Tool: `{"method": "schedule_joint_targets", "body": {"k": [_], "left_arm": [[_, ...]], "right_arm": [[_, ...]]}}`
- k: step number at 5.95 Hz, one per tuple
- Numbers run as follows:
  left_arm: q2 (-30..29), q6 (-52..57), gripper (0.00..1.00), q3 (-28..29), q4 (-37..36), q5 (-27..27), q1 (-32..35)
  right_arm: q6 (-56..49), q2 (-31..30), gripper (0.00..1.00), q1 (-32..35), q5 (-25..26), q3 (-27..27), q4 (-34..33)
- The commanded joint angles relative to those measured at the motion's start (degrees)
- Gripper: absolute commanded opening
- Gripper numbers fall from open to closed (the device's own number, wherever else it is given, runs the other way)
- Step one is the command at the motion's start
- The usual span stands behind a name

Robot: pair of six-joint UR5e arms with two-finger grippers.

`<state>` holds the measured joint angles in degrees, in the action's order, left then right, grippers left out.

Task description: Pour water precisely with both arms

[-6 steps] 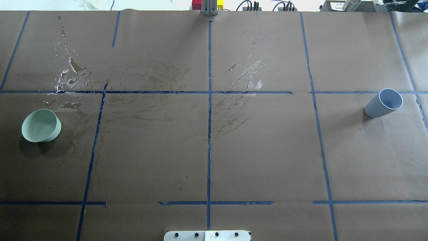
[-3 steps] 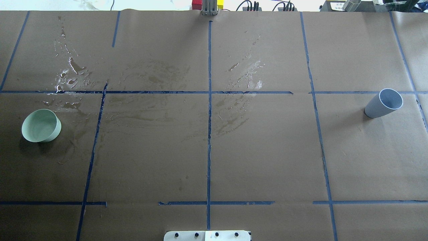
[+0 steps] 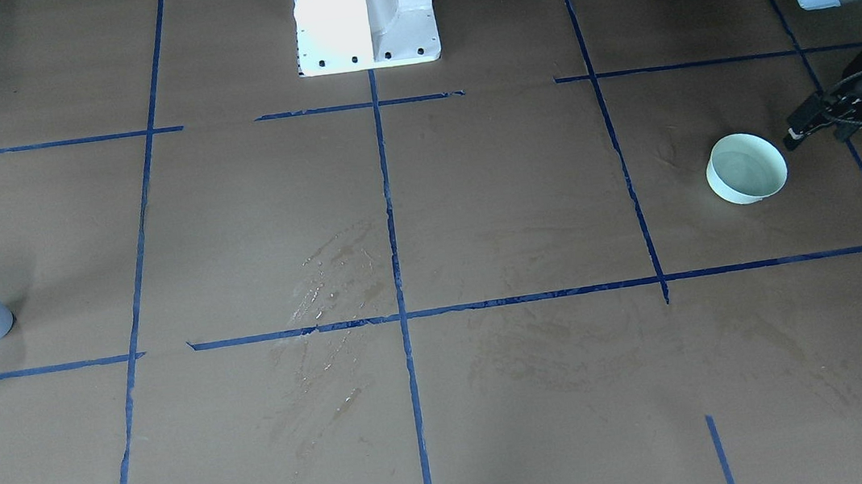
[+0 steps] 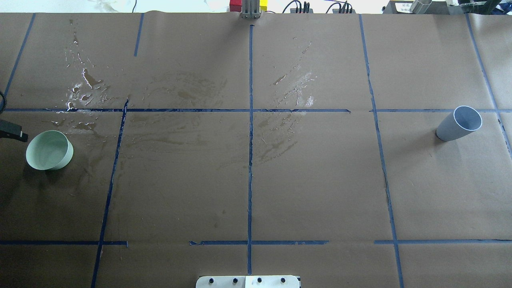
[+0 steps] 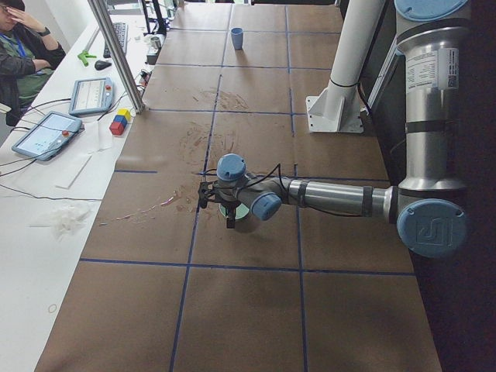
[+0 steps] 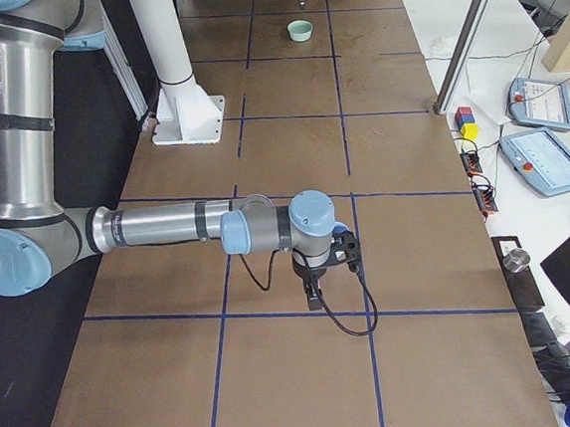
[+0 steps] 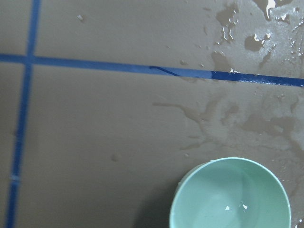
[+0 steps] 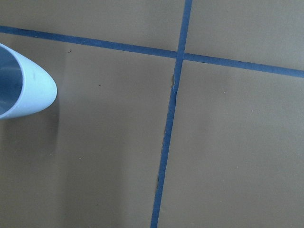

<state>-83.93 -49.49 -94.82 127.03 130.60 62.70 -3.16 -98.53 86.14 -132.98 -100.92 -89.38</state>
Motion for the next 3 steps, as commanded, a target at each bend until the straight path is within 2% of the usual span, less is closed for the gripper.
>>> {"method": "schedule_joint_targets", "body": {"k": [1, 2, 3], "left_arm": [[0.0, -5.3, 1.00, 2.2, 4.1, -2.9, -4.7], [0.0, -5.5, 1.00, 2.6, 4.1, -2.9, -4.9], [-0.1, -6.3, 0.76, 3.1, 4.1, -3.0, -4.9]], "right_arm": [[0.0, 0.0, 1.00, 0.0, 0.0, 0.0, -0.1], [0.0, 0.0, 1.00, 0.0, 0.0, 0.1, 0.0], [-0.1, 0.0, 1.00, 0.0, 0.0, 0.1, 0.0]]}}
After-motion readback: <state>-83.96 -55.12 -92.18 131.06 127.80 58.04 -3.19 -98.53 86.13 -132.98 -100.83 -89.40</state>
